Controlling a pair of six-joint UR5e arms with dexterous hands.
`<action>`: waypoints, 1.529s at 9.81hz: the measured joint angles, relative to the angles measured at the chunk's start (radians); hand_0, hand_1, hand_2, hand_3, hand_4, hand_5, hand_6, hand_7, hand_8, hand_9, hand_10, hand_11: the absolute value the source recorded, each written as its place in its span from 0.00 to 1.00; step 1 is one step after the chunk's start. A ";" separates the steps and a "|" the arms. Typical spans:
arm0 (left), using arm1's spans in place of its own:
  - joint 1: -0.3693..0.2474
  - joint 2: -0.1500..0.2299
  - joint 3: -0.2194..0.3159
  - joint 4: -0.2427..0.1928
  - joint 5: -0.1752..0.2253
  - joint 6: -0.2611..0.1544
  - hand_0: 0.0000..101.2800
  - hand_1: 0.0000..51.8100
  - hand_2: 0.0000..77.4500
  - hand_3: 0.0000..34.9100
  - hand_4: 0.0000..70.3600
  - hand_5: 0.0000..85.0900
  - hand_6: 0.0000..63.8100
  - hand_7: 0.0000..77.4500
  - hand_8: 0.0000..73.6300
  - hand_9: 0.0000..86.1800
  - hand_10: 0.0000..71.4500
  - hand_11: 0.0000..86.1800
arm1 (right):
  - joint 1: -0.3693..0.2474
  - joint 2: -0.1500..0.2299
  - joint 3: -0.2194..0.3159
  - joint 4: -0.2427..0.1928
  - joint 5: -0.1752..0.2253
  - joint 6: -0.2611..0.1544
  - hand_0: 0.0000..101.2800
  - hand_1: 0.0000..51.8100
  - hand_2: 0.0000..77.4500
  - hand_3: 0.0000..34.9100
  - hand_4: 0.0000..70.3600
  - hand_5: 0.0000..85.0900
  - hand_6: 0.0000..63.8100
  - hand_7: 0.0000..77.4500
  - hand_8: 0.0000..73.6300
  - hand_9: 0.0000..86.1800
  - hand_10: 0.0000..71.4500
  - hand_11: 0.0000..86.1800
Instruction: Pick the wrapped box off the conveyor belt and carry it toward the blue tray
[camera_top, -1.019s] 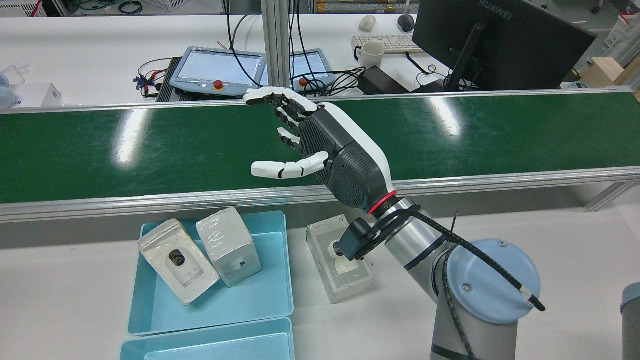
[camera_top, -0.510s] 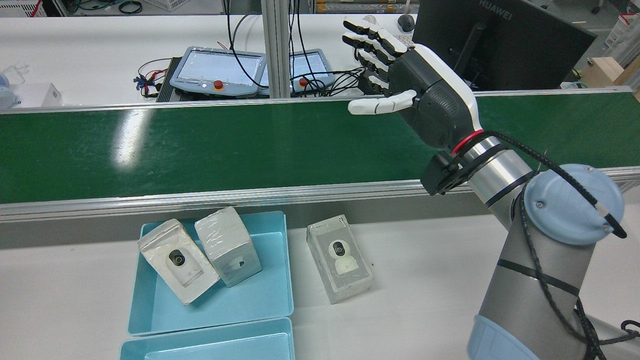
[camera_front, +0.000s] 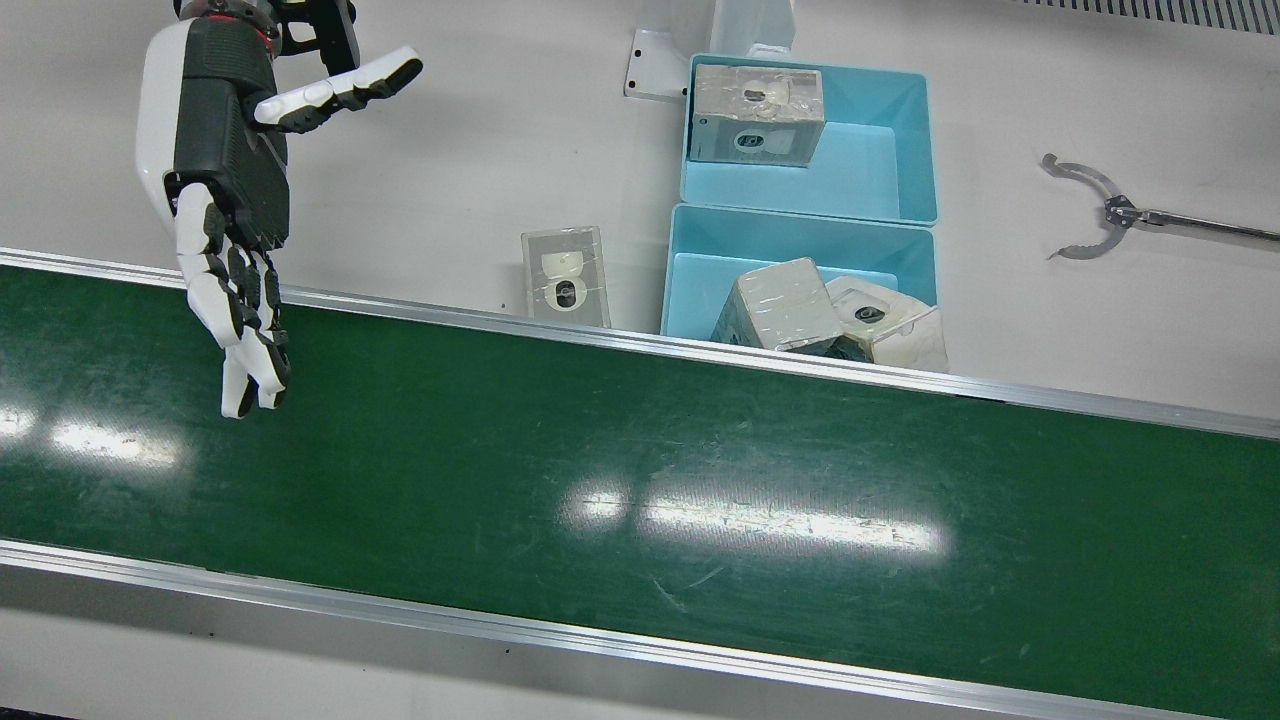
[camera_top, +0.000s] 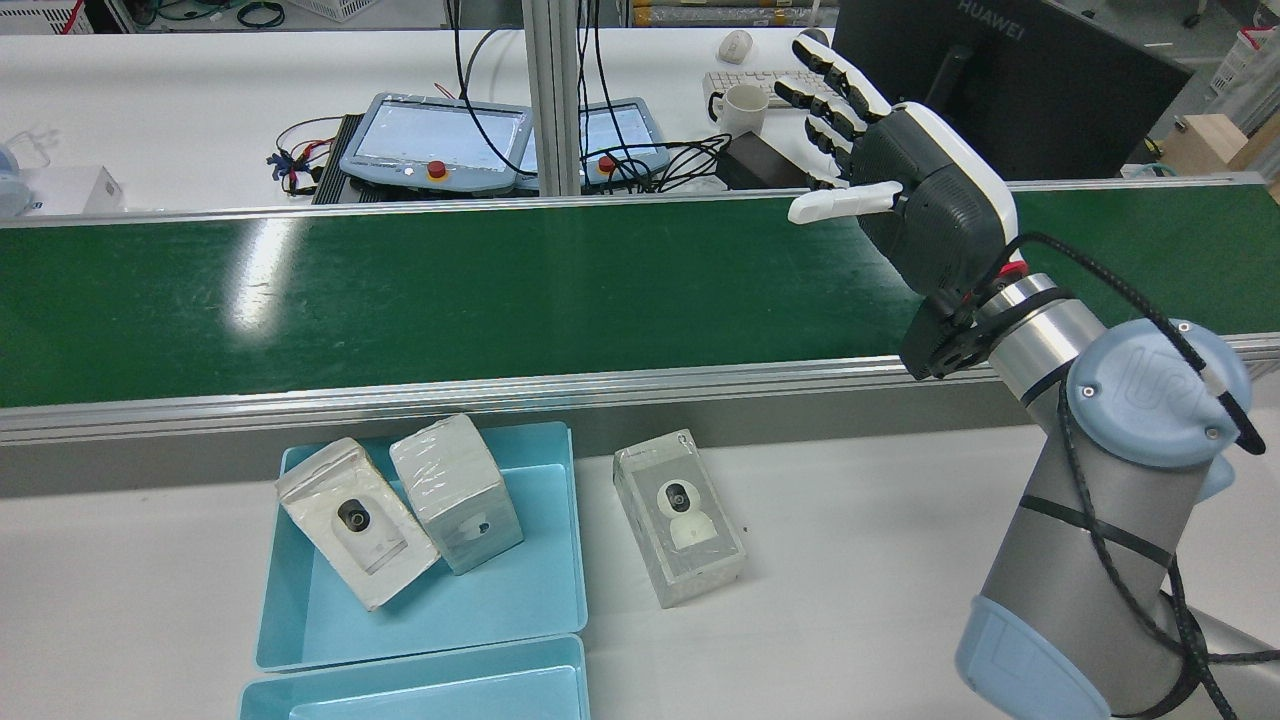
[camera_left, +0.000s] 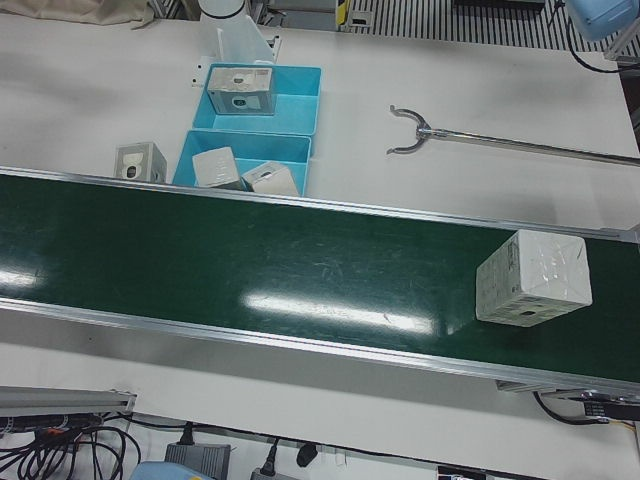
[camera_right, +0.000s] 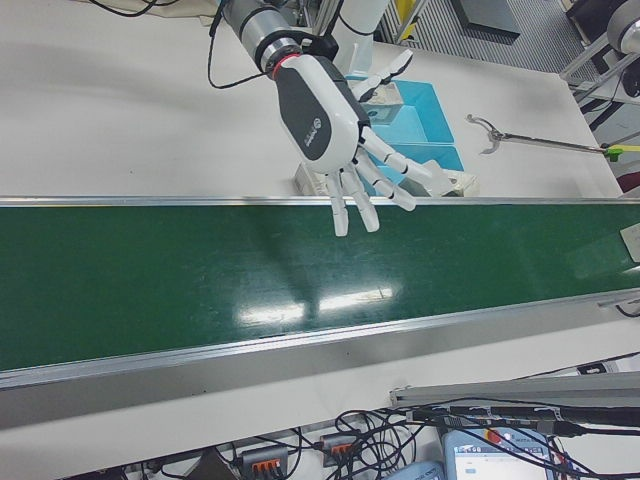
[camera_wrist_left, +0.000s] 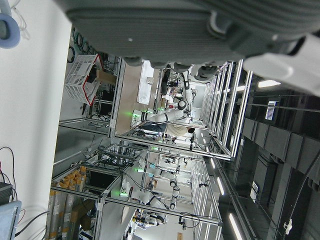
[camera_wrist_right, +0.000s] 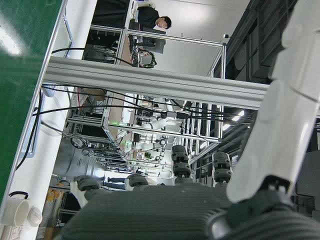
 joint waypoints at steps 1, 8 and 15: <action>0.000 0.000 0.000 0.000 0.000 0.000 0.00 0.00 0.01 0.00 0.00 0.01 0.00 0.01 0.00 0.01 0.00 0.00 | 0.000 -0.004 -0.002 0.006 0.001 0.007 0.40 0.18 0.13 0.86 0.00 0.16 0.00 0.18 0.00 0.02 0.05 0.01; 0.000 0.000 0.000 0.000 0.000 0.000 0.00 0.00 0.01 0.00 0.00 0.01 0.00 0.01 0.01 0.00 0.00 0.00 | -0.003 0.010 -0.027 0.020 0.000 0.016 0.40 0.20 0.20 0.86 0.08 0.20 0.00 0.23 0.01 0.08 0.06 0.08; 0.000 0.000 0.000 0.000 0.000 0.000 0.00 0.00 0.01 0.00 0.00 0.01 0.00 0.01 0.00 0.01 0.00 0.00 | 0.003 0.004 -0.015 0.020 0.000 0.015 0.41 0.24 0.28 0.86 0.10 0.21 0.00 0.23 0.01 0.06 0.06 0.08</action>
